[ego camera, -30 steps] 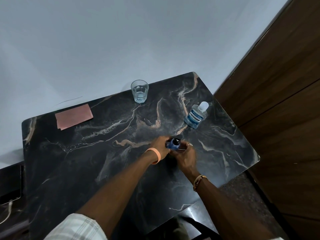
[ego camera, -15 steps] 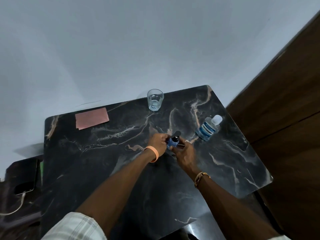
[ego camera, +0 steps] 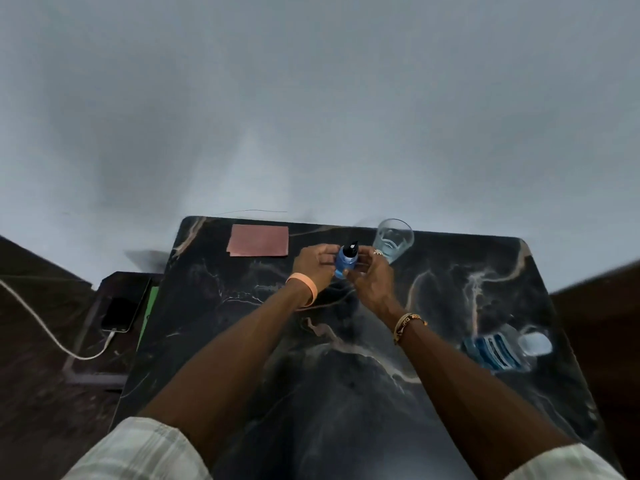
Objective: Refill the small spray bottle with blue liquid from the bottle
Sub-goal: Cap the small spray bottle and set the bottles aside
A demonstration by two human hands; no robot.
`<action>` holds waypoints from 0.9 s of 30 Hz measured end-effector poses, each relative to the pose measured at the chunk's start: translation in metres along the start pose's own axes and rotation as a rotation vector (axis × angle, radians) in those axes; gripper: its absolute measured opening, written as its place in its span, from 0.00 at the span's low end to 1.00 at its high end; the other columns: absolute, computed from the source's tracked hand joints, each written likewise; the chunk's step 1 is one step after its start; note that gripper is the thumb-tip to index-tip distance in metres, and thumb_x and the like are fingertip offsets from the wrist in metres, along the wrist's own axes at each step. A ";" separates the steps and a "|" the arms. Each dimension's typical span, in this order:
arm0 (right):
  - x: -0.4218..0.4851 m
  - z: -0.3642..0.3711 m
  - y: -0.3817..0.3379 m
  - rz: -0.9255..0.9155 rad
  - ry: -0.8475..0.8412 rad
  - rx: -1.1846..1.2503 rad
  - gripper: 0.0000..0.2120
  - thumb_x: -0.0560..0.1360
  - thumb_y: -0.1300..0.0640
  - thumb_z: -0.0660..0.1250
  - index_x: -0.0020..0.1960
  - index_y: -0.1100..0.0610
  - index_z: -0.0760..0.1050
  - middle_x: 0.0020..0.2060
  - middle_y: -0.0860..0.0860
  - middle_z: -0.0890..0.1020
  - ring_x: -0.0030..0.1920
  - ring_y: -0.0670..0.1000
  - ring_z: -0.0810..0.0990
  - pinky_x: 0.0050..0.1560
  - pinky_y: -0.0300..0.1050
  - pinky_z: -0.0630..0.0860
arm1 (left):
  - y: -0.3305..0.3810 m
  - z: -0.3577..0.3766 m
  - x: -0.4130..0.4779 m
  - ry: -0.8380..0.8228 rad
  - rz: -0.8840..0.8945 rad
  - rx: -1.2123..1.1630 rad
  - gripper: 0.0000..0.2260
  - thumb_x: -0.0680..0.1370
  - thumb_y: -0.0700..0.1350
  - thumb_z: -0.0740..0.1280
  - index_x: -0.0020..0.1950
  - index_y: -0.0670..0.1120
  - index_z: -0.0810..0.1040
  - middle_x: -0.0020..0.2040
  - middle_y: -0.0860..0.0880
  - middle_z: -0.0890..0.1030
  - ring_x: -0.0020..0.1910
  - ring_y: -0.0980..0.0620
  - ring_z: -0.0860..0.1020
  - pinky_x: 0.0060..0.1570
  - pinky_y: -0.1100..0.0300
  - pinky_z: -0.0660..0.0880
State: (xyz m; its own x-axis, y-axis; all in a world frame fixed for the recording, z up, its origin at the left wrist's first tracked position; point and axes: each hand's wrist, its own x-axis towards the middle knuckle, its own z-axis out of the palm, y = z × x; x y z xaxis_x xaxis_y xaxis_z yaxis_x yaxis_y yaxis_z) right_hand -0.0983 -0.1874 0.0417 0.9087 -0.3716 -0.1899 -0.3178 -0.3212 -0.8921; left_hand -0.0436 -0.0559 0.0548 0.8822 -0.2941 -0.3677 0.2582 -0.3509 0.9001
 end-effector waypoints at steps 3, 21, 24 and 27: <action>0.035 0.016 -0.009 0.010 -0.048 -0.019 0.20 0.70 0.67 0.75 0.60 0.59 0.76 0.53 0.52 0.83 0.52 0.50 0.82 0.54 0.48 0.81 | 0.001 -0.011 0.023 0.072 0.006 0.004 0.17 0.73 0.28 0.67 0.60 0.41 0.79 0.55 0.42 0.83 0.54 0.44 0.81 0.57 0.46 0.78; 0.118 0.052 0.002 0.031 -0.122 -0.133 0.18 0.72 0.66 0.72 0.58 0.51 0.75 0.51 0.47 0.82 0.51 0.50 0.81 0.55 0.48 0.79 | -0.014 -0.018 0.090 0.200 -0.133 -0.104 0.16 0.73 0.27 0.66 0.59 0.39 0.78 0.56 0.41 0.82 0.55 0.42 0.80 0.58 0.46 0.77; 0.120 0.054 0.004 0.027 -0.138 -0.125 0.20 0.72 0.69 0.70 0.60 0.53 0.76 0.51 0.47 0.82 0.53 0.49 0.81 0.54 0.44 0.78 | -0.015 -0.017 0.091 0.209 -0.140 -0.129 0.16 0.72 0.27 0.65 0.57 0.40 0.78 0.54 0.40 0.82 0.54 0.43 0.81 0.57 0.46 0.78; 0.121 0.055 0.005 0.025 -0.137 -0.125 0.21 0.72 0.71 0.69 0.60 0.52 0.75 0.53 0.48 0.82 0.53 0.48 0.80 0.53 0.41 0.77 | -0.014 -0.018 0.091 0.219 -0.143 -0.152 0.16 0.72 0.27 0.65 0.57 0.38 0.78 0.53 0.39 0.82 0.53 0.42 0.81 0.56 0.46 0.78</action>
State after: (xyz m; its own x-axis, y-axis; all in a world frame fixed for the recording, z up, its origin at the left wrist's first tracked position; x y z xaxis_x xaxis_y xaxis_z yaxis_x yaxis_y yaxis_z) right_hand 0.0247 -0.1863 -0.0078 0.9257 -0.2613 -0.2734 -0.3643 -0.4218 -0.8303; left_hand 0.0401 -0.0614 0.0135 0.8922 -0.0470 -0.4492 0.4275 -0.2332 0.8734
